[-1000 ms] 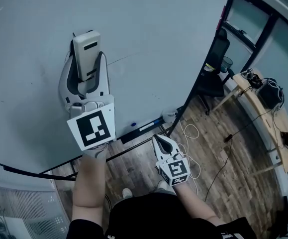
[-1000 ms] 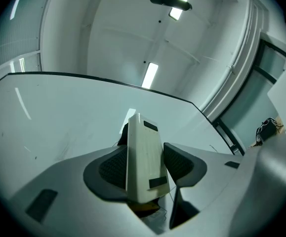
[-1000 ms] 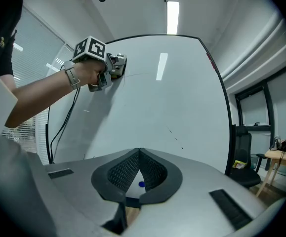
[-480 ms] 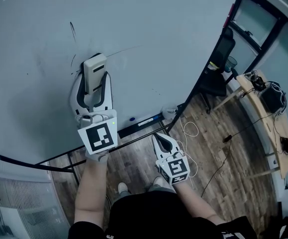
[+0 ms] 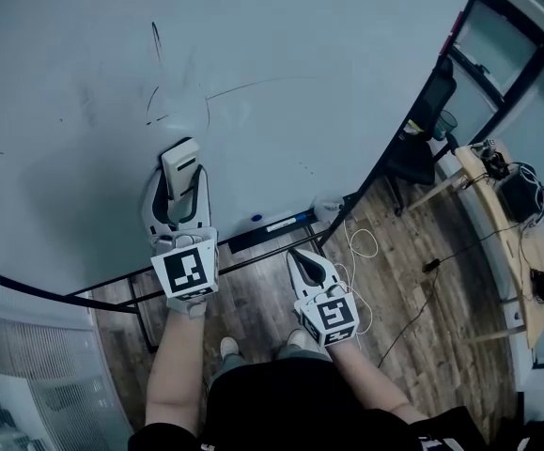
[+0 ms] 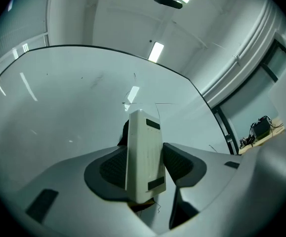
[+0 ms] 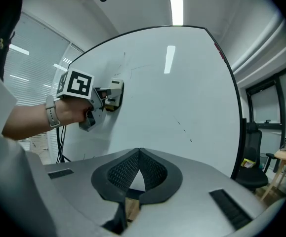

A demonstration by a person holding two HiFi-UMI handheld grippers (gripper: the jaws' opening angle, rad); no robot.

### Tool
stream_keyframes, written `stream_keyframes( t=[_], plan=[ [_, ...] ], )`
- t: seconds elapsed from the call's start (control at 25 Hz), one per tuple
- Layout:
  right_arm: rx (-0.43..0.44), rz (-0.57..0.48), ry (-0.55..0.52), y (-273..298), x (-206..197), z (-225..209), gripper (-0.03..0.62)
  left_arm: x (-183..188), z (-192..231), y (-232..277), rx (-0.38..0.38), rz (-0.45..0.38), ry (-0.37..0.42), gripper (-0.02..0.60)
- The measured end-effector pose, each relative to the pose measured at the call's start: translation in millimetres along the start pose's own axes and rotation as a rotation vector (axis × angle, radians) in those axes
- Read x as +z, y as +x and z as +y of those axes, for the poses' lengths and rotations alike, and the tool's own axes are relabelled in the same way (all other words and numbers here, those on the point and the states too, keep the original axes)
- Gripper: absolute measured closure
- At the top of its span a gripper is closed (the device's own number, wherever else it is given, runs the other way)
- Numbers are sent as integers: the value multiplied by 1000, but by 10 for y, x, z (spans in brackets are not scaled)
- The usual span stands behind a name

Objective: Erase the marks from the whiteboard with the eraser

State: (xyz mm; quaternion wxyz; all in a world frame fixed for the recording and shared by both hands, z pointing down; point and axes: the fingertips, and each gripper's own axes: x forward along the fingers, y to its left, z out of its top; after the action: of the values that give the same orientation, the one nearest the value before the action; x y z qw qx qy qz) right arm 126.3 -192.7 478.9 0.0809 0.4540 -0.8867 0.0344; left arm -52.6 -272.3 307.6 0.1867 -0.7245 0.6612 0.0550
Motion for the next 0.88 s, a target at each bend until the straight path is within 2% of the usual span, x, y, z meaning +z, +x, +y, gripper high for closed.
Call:
stream_keyframes(
  t=[0.12,0.32,0.64,0.88],
  plan=[
    [8,1,0,24,-6,39,566,-25,81,-29,27,18,-30,345],
    [5,-6,-5,25,19,51,566,-8,199,-33,39,12,-17,345],
    [-19,-27,3,-4,73,-7,566,632,400,156,64,-76,-6,348],
    [-27,-44,6,-12,131,-14,566,1129,348,392,30,-147,38,350]
  ],
)
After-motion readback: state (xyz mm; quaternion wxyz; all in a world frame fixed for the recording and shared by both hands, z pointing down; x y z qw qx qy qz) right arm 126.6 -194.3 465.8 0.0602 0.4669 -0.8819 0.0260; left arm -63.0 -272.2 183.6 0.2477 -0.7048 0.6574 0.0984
